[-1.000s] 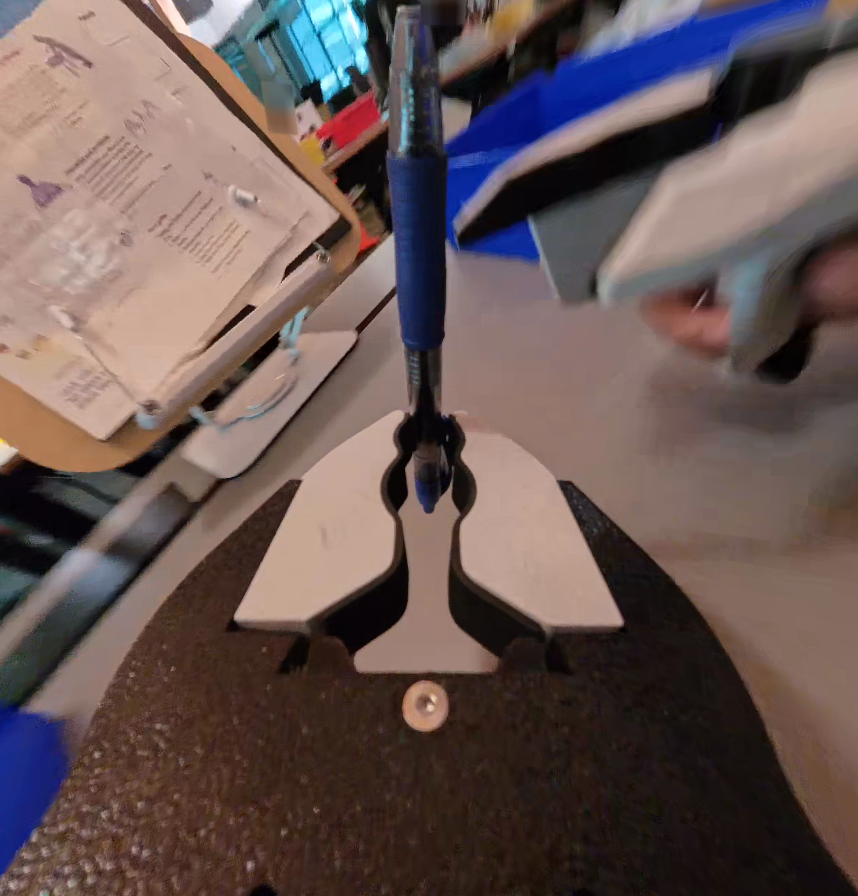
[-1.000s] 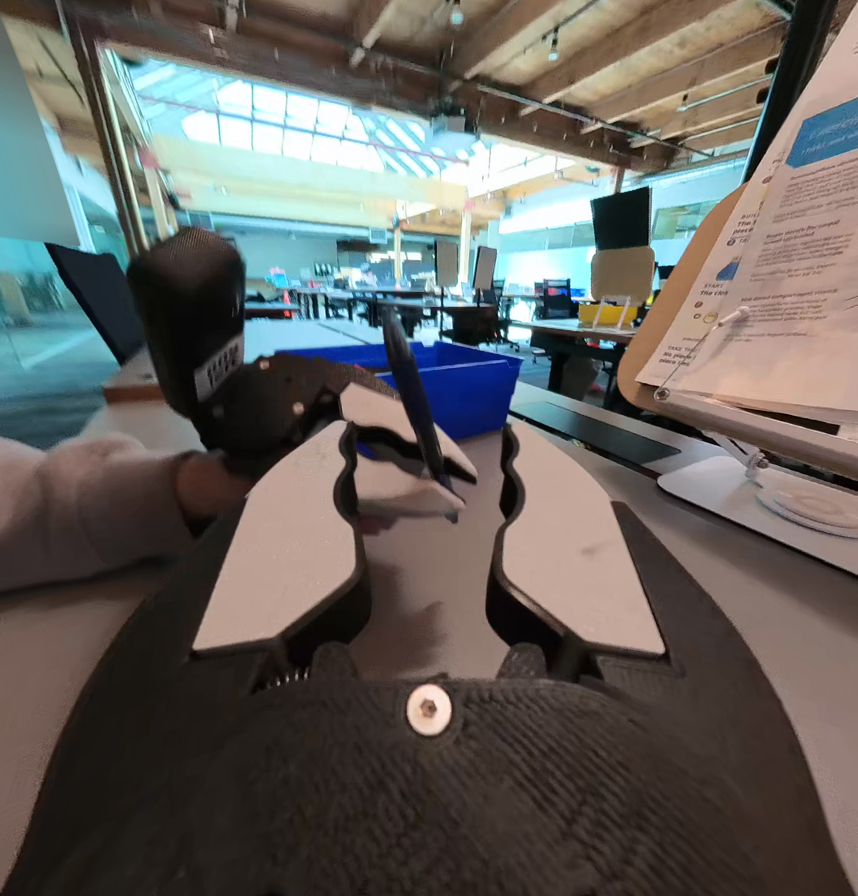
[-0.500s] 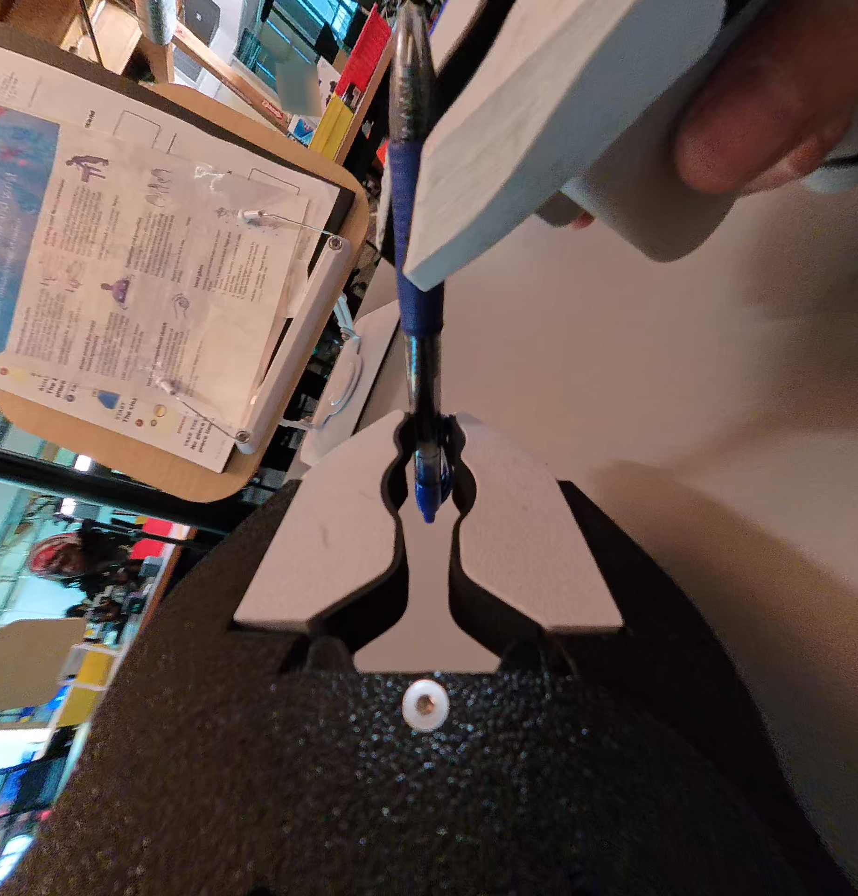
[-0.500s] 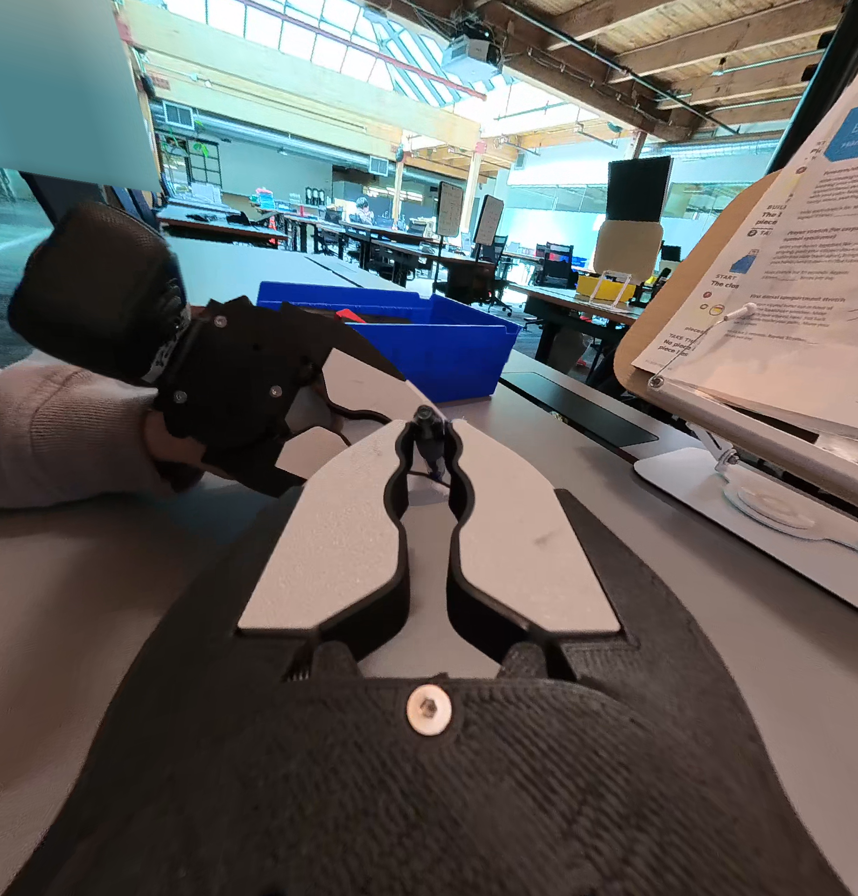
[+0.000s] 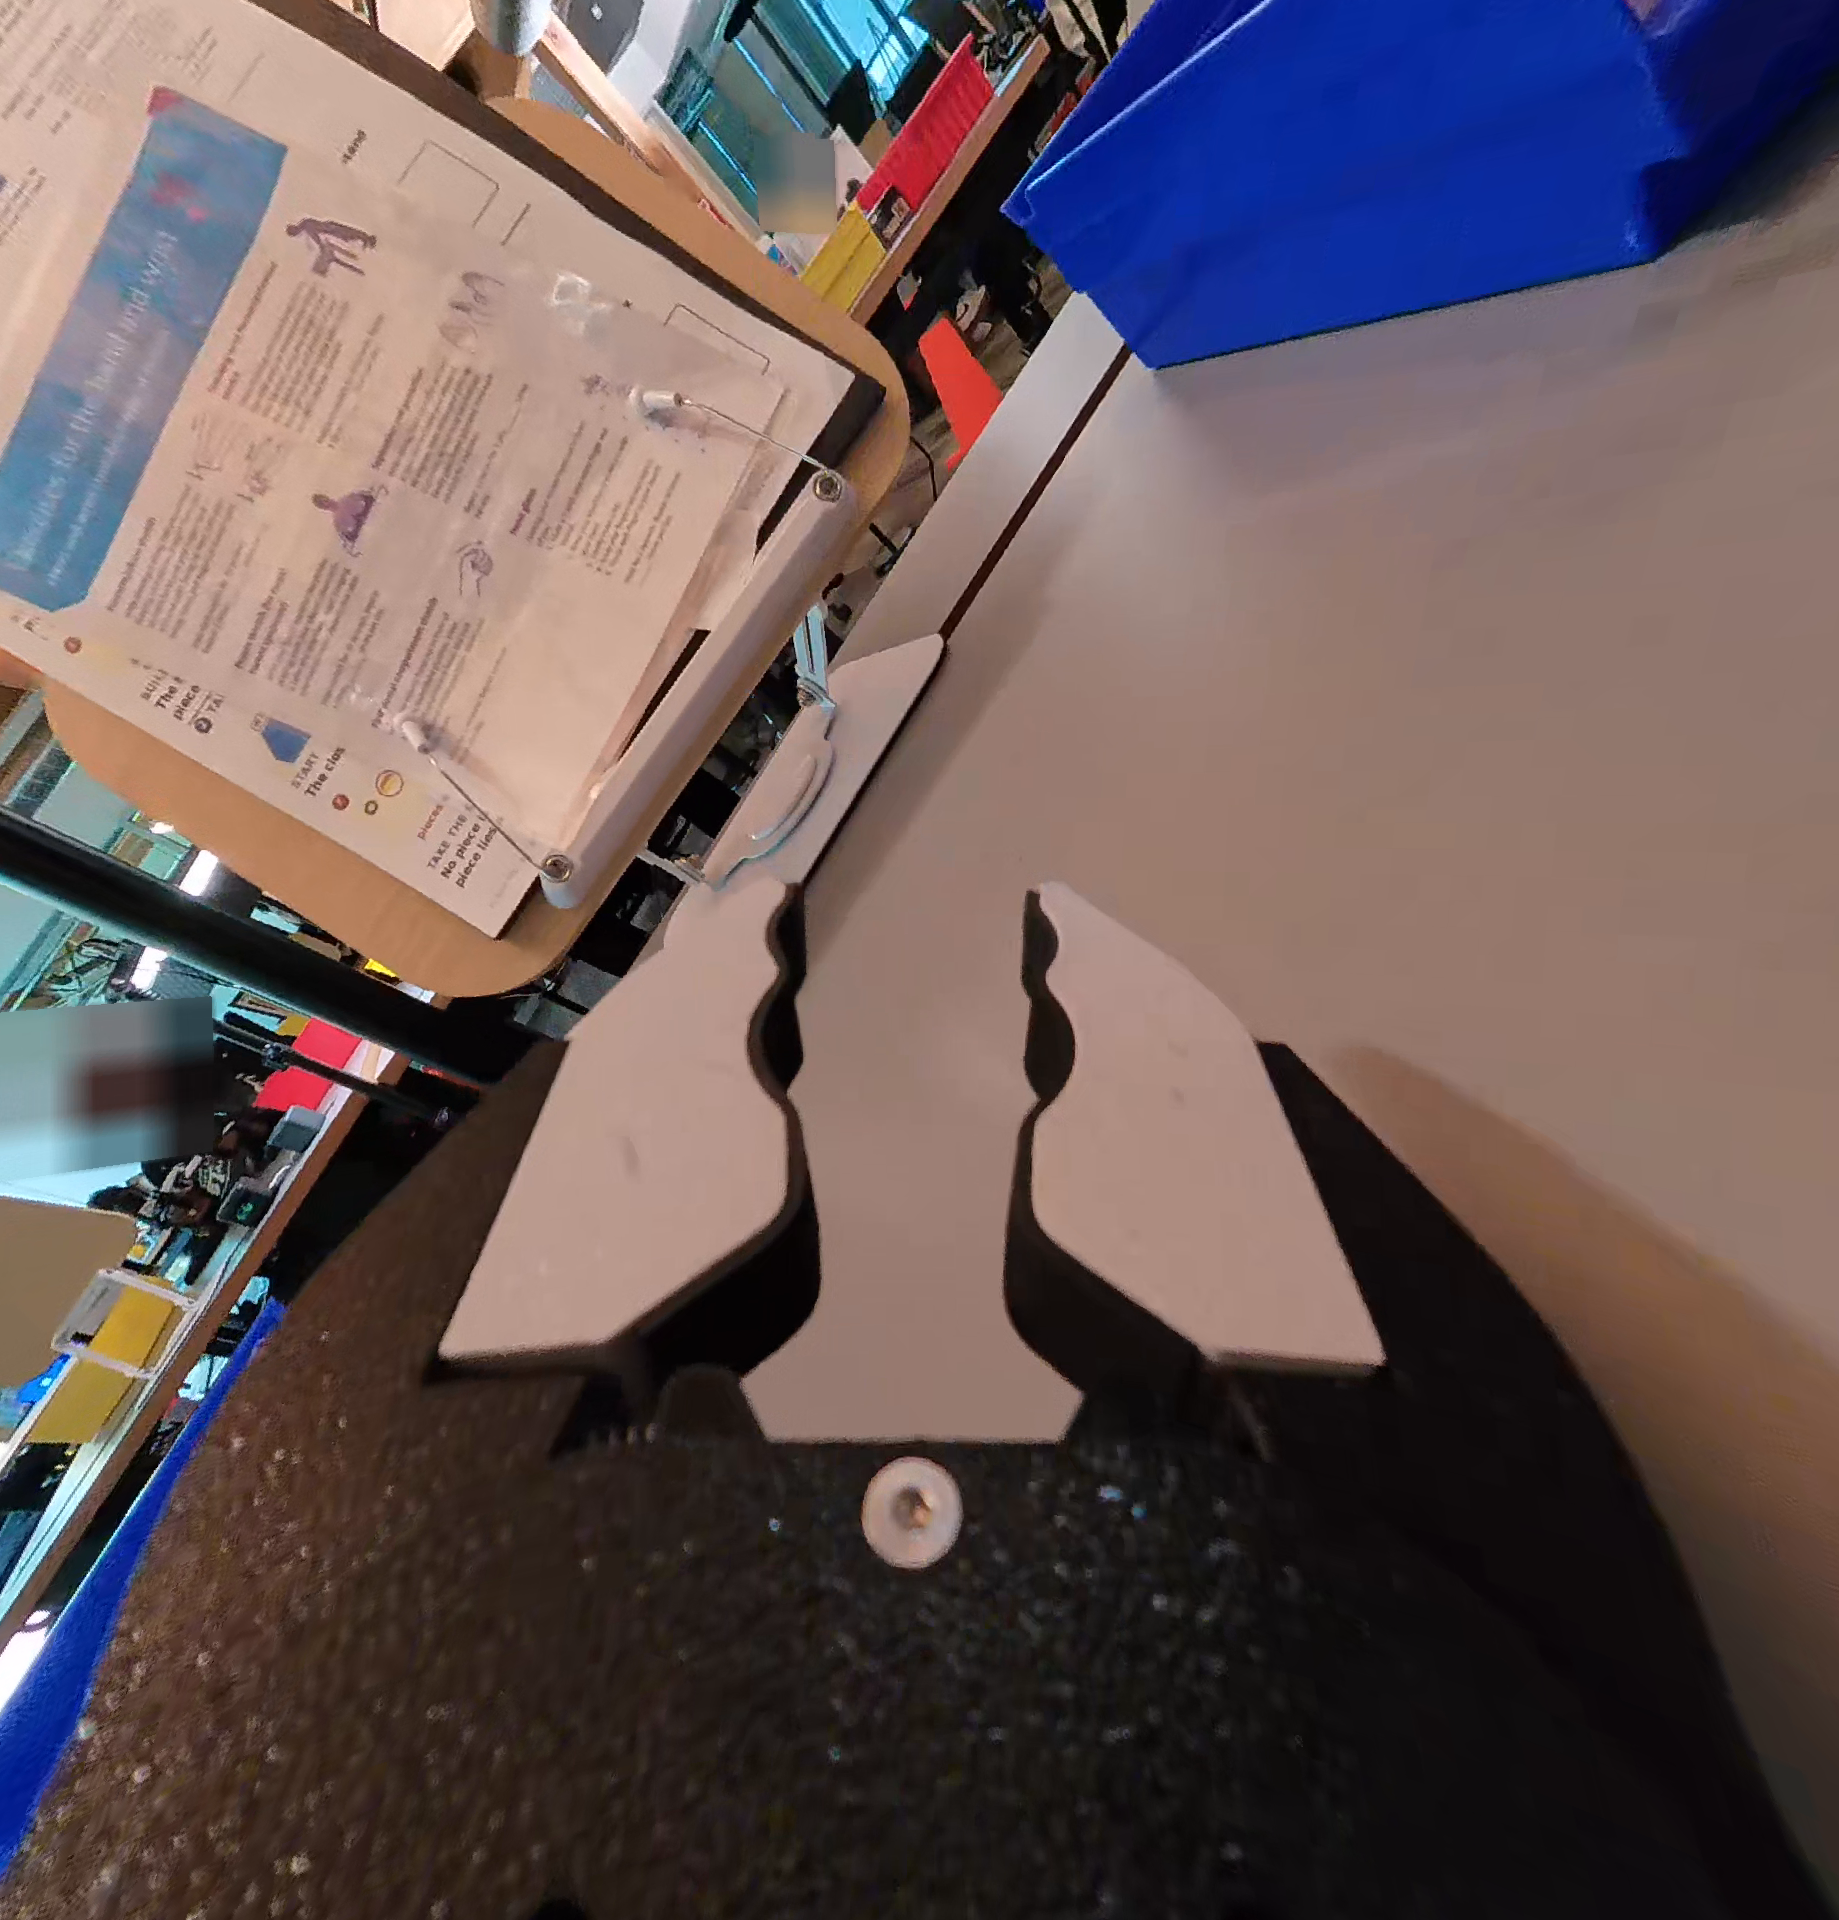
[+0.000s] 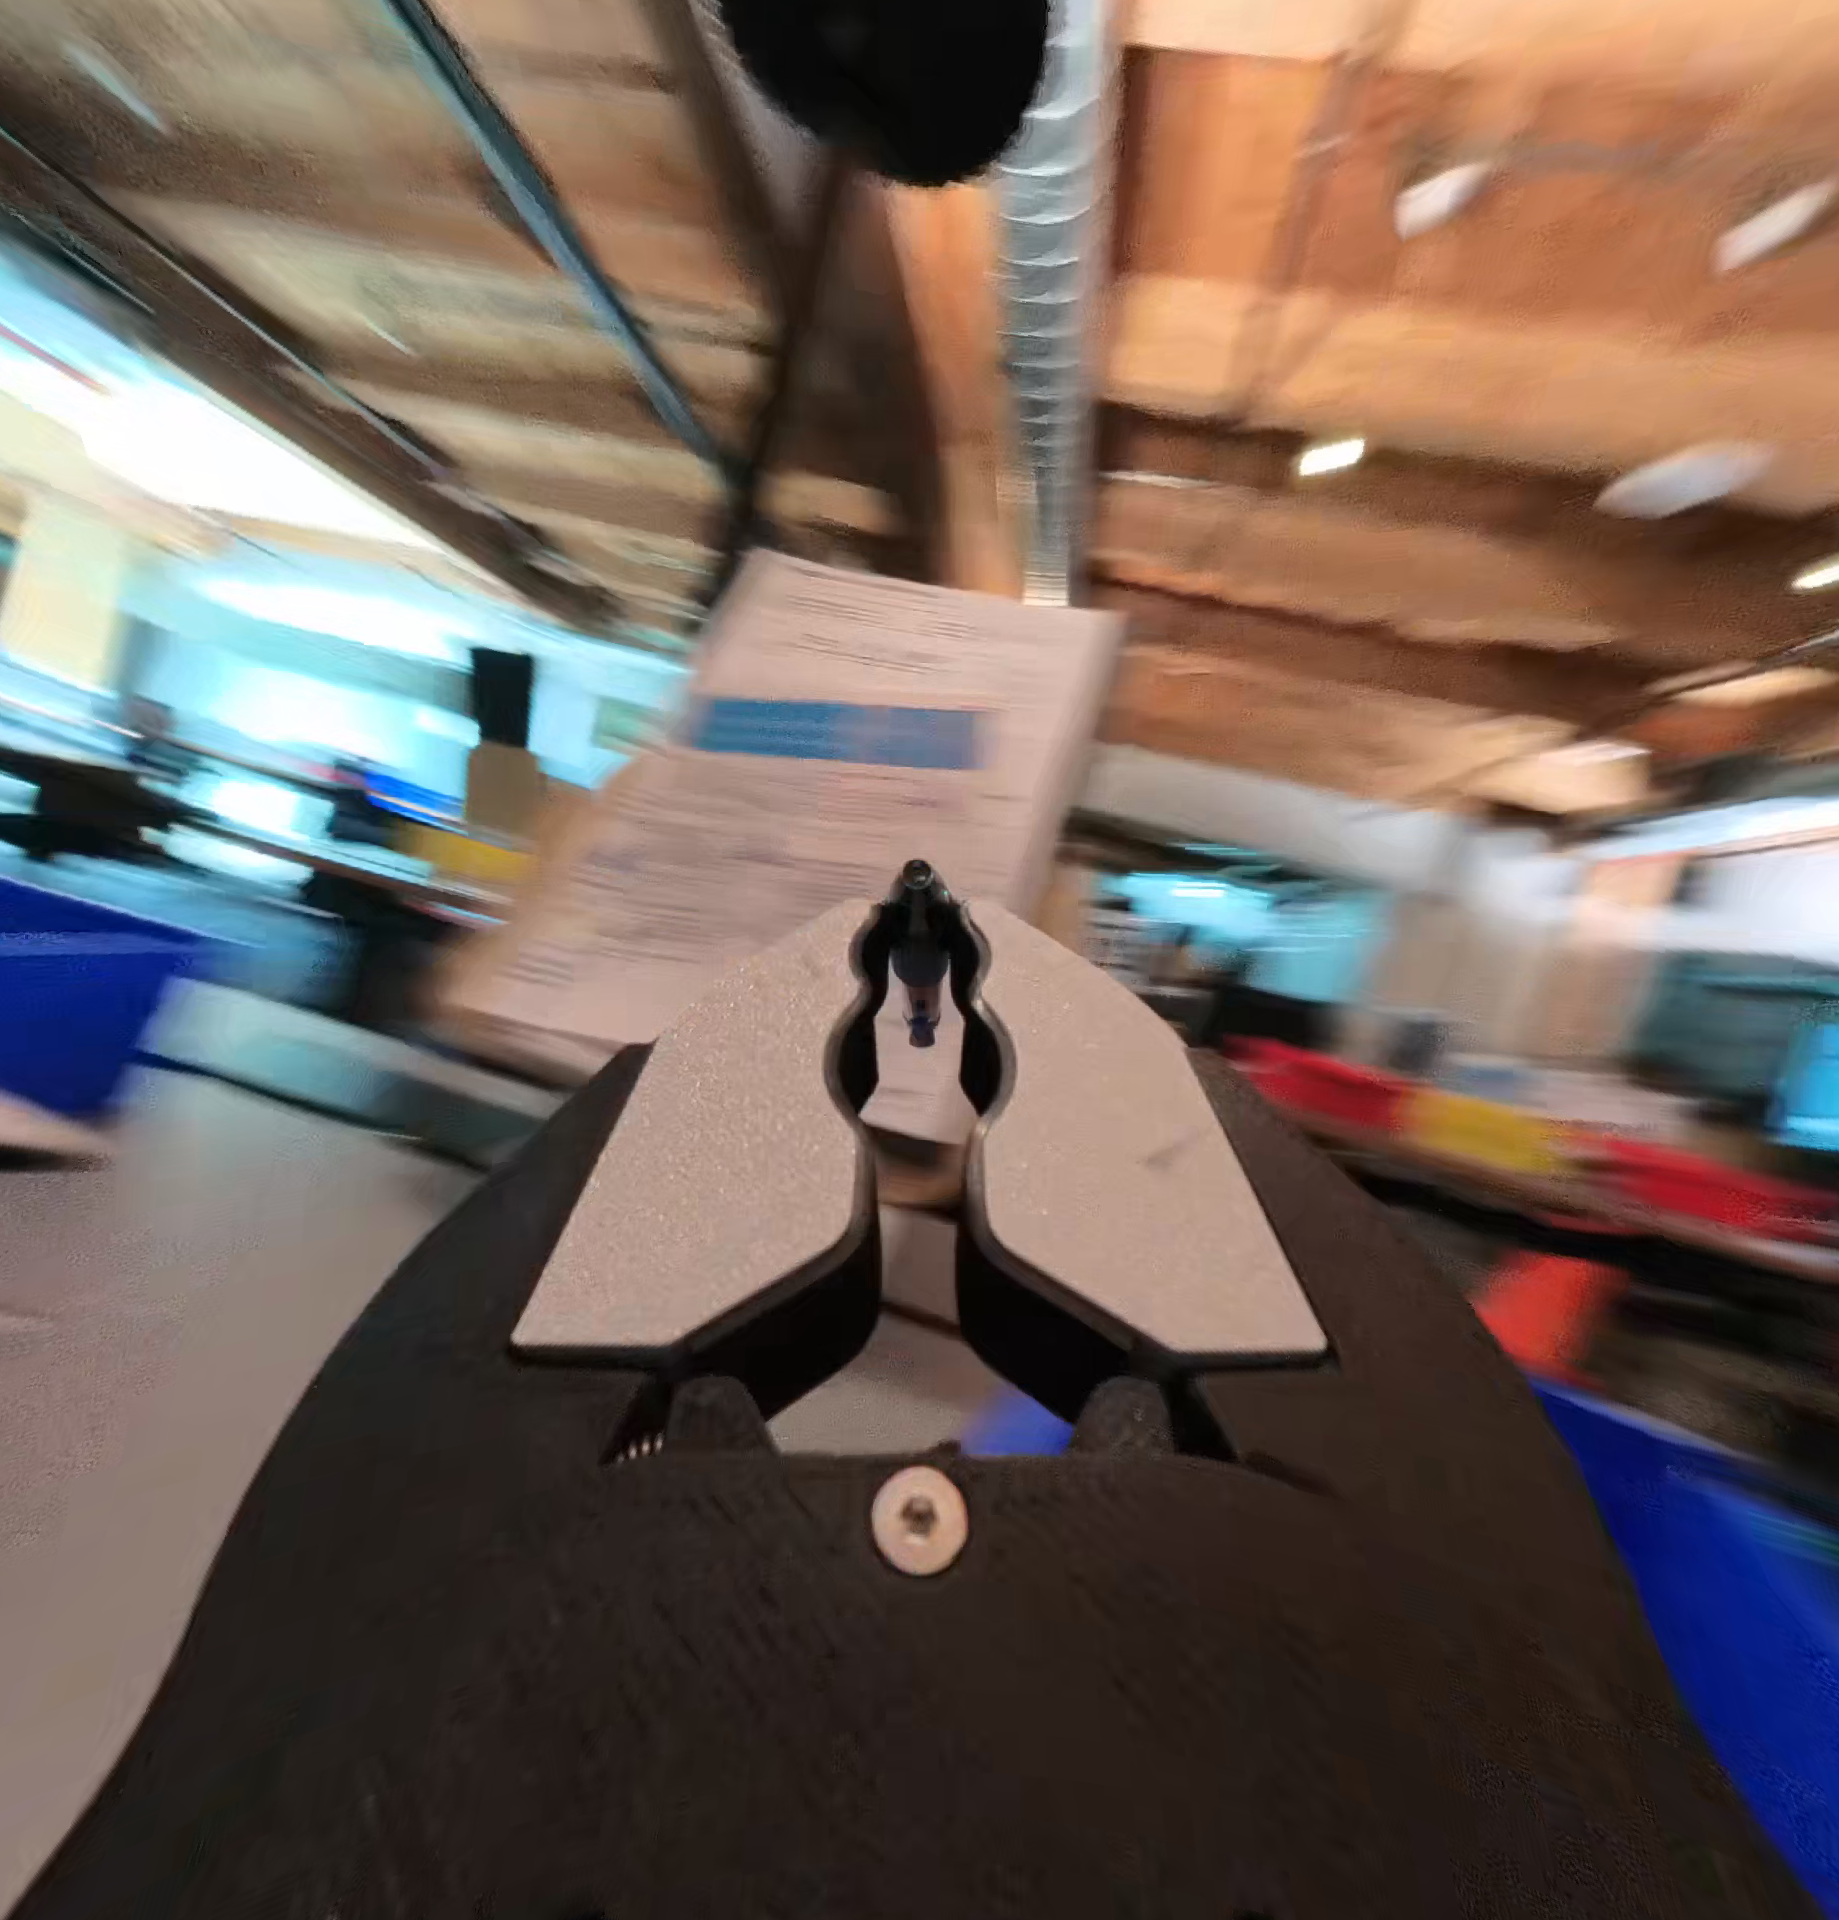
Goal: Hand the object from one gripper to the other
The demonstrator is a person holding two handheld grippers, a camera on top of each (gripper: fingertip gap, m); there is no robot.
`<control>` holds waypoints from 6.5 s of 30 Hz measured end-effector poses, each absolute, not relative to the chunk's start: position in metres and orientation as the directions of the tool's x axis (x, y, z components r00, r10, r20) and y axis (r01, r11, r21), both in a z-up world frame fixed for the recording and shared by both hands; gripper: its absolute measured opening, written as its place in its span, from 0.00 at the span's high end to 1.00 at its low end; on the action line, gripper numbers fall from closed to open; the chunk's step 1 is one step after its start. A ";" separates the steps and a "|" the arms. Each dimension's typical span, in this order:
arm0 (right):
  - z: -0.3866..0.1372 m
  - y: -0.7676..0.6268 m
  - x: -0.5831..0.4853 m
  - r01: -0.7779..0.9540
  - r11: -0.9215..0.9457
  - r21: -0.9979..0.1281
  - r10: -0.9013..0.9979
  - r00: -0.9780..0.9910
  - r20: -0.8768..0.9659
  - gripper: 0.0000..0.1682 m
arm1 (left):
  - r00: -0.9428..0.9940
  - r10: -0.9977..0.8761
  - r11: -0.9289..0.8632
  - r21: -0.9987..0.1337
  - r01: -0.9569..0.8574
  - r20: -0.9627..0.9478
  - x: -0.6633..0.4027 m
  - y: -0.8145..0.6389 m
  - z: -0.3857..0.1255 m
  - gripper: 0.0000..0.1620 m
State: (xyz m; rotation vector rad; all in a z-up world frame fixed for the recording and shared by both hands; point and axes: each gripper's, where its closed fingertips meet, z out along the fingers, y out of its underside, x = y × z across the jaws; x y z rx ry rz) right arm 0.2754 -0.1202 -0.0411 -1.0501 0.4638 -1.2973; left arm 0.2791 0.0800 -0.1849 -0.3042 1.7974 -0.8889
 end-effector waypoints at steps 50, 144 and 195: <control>-0.107 -0.107 0.312 0.354 -0.462 -0.814 -0.787 0.259 0.559 0.56 | -0.365 -0.739 0.504 -0.106 -0.857 -0.566 0.316 0.426 -0.226 0.48; -0.120 0.037 0.169 0.017 0.418 -0.908 -0.286 0.951 -0.114 0.68 | -0.616 -0.785 0.600 -0.335 -0.727 -0.067 0.278 0.368 -0.211 0.43; -0.063 0.035 0.072 0.171 0.141 -0.975 -0.195 0.970 0.142 0.99 | -0.934 -0.345 0.195 -0.981 0.024 -0.091 0.091 0.076 -0.129 0.43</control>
